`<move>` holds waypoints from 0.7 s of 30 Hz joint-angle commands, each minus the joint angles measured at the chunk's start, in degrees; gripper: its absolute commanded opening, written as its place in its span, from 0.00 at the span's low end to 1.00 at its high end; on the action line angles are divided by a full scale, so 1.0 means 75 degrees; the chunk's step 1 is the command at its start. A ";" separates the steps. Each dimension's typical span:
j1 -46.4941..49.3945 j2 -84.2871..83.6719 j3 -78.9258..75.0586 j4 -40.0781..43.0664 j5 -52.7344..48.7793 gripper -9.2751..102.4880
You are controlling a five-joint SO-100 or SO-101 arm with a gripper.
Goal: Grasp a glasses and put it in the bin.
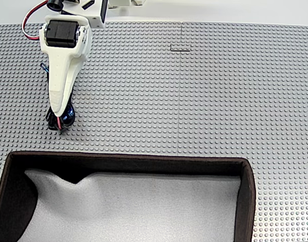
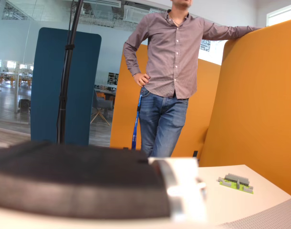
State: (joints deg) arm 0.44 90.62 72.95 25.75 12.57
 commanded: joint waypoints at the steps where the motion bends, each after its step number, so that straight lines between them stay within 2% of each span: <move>1: 0.0727 0.9691 0.5473 0.7969 -0.3164 0.08; 10: 0.0703 0.9984 0.5625 0.7863 -0.3316 0.08; 14: 0.0938 0.9258 0.5074 0.7723 -0.3563 0.08; 18: 0.1641 0.7863 0.4242 0.7406 -0.4793 0.08; 21: 0.2520 0.6984 0.4113 0.6645 -0.6820 0.08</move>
State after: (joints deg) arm 14.94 146.78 106.00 79.28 -26.81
